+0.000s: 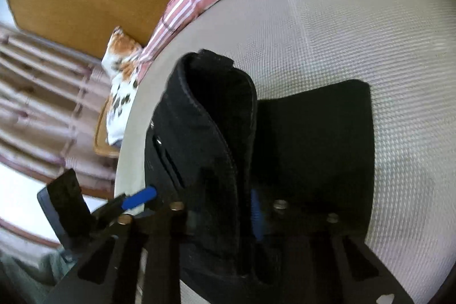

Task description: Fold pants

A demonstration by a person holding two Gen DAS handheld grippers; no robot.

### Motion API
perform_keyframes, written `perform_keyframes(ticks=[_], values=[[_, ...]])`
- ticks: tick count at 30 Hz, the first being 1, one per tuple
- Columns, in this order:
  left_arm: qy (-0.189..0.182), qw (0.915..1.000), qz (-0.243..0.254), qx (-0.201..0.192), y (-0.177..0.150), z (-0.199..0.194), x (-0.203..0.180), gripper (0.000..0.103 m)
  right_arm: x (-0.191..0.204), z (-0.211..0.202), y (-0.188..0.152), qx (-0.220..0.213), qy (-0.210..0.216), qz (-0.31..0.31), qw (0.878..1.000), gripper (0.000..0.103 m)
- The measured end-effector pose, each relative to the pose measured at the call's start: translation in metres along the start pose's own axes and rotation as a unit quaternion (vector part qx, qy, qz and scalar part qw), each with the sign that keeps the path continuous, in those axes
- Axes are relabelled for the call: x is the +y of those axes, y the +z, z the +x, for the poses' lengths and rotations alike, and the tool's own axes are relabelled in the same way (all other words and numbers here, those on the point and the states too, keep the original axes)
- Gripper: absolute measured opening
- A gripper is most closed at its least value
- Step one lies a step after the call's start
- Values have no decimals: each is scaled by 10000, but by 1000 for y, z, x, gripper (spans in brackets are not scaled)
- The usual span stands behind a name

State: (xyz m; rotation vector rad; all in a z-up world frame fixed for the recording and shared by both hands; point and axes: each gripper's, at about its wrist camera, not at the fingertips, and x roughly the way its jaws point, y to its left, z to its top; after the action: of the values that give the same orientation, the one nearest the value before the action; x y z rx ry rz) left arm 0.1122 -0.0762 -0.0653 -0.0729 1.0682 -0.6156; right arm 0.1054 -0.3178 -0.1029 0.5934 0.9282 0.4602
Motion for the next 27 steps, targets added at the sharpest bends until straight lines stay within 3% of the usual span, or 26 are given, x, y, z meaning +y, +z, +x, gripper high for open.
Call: perform_keyframes(ticks=[6,13,16,20,23,27], values=[[-78,9992,-174,-352,8,-23,7,56,32,-39,-17,-476,-462,-249,9975,11],[-34,9999,86,-46,-3,-10,4,56,-15,-50,-49,-669,-1158,471,9899,10],[163,9989,359,242,-9,6,0,56,-25,-48,-52,-636,-1046,590,9907,12],[396,9973,566,263,-13,10,-8,56,-11,-46,-50,-481,-1274,399,9899,26],[283,9982,459,266,-13,4,-7,56,-10,-52,-56,-432,-1231,449,9904,35],[257,9980,493,302,-20,-3,-9,56,-10,-56,-76,-403,-1190,561,9905,39]])
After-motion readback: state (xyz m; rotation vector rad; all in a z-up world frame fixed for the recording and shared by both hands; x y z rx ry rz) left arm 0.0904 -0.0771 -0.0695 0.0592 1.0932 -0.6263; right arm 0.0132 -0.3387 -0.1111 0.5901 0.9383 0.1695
